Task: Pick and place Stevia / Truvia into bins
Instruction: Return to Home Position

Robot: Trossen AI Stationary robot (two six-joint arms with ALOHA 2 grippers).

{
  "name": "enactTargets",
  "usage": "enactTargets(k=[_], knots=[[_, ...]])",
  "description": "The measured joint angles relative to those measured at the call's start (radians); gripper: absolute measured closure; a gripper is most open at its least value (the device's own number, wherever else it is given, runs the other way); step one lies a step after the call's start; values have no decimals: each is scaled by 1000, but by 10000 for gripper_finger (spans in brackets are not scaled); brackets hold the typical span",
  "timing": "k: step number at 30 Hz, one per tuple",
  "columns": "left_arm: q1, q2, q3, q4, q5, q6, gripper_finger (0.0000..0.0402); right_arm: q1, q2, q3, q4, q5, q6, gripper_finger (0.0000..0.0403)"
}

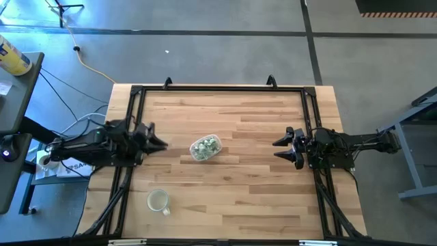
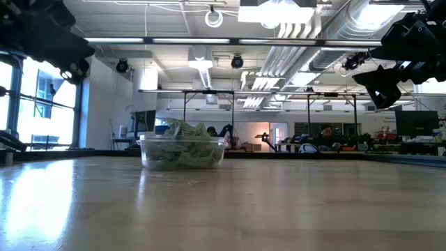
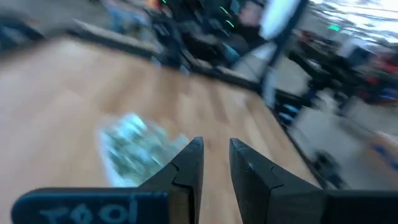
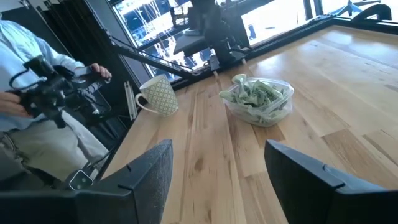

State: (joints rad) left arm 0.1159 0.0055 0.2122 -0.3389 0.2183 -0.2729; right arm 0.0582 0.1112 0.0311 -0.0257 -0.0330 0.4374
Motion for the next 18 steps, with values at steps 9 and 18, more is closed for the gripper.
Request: enactTargets(k=[9,18], knots=[[-89,-3,-198,450,52,-66,289,0,0,0,0,0,0,159],[-153,1,-199,365,-102,159,289,0,0,0,-2,0,0,159]])
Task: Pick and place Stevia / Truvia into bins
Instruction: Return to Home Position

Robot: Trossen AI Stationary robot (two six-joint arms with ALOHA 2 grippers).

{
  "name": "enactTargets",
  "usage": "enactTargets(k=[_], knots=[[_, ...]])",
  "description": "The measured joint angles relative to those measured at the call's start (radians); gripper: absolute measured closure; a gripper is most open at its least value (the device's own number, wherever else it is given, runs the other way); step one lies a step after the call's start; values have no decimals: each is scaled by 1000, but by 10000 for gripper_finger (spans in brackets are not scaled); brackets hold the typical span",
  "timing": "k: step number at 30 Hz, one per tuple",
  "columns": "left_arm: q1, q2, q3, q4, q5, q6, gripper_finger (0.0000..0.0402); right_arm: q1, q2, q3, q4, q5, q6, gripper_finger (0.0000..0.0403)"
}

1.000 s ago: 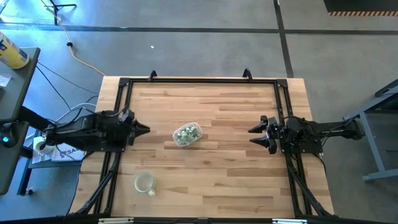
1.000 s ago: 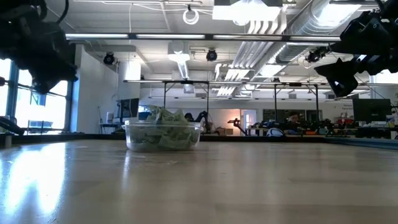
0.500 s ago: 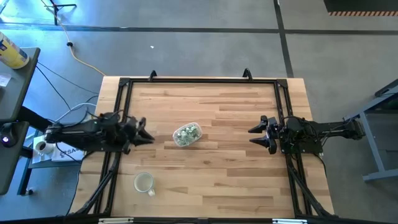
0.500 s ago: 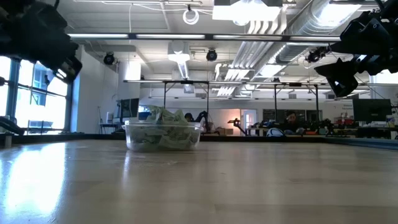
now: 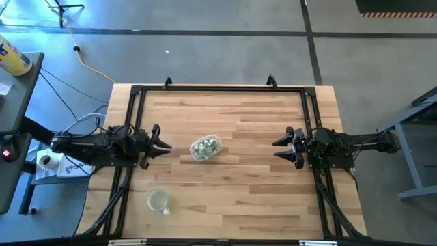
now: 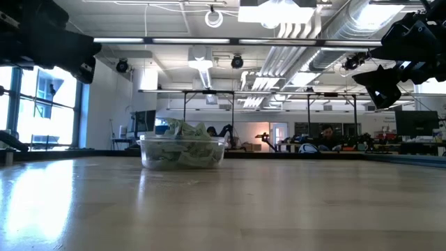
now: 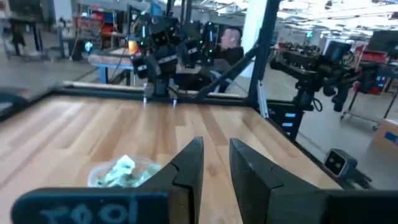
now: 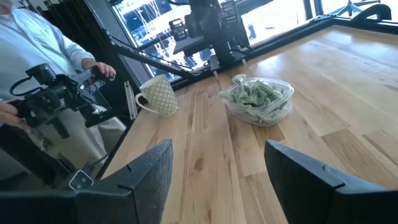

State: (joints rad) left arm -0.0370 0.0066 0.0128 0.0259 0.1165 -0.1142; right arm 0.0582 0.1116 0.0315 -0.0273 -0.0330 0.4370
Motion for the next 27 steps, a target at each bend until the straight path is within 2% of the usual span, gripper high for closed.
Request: enactTargets(k=[9,27], knots=[[-9,0,0,17,81,-22,289,0,0,0,0,0,0,159],[-9,0,-1,16,65,-22,289,0,0,0,0,0,0,159]])
